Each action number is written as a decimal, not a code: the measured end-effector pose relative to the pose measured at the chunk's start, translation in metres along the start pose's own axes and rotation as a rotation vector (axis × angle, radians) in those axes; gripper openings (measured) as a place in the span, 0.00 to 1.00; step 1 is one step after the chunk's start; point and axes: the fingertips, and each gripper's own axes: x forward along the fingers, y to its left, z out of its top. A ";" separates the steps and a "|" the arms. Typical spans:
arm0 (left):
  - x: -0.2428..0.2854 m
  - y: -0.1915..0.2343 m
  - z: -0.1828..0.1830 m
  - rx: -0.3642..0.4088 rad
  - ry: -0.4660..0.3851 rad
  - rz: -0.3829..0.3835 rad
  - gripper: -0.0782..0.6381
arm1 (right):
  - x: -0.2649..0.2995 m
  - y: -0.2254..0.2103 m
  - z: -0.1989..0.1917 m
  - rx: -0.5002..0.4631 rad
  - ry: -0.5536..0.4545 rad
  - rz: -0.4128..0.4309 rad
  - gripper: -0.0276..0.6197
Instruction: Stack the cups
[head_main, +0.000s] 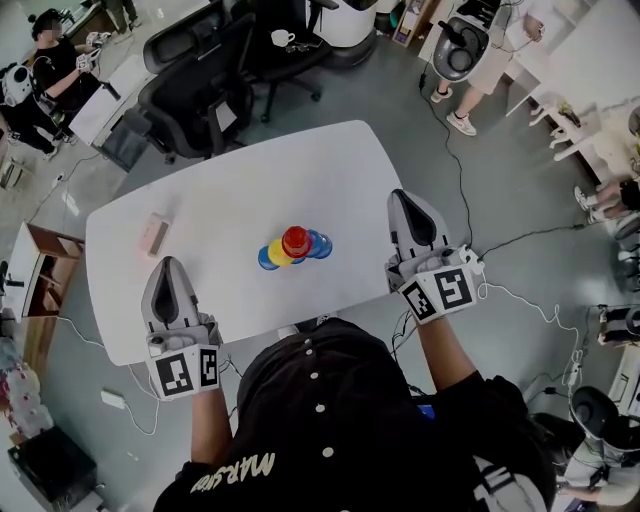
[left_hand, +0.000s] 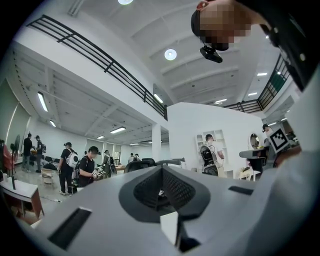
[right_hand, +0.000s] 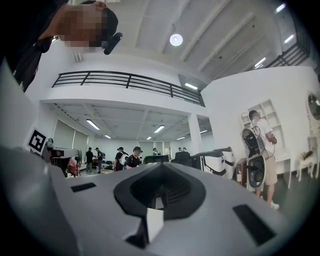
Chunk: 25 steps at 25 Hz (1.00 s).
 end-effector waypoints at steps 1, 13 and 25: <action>0.001 0.000 -0.001 -0.001 0.003 -0.002 0.12 | 0.001 0.001 -0.001 -0.008 0.006 -0.001 0.05; 0.008 0.004 -0.004 -0.008 0.008 -0.008 0.12 | 0.013 0.008 -0.008 -0.028 0.025 0.013 0.05; 0.012 0.011 -0.004 -0.014 0.013 -0.005 0.12 | 0.026 0.016 -0.009 -0.042 0.032 0.031 0.05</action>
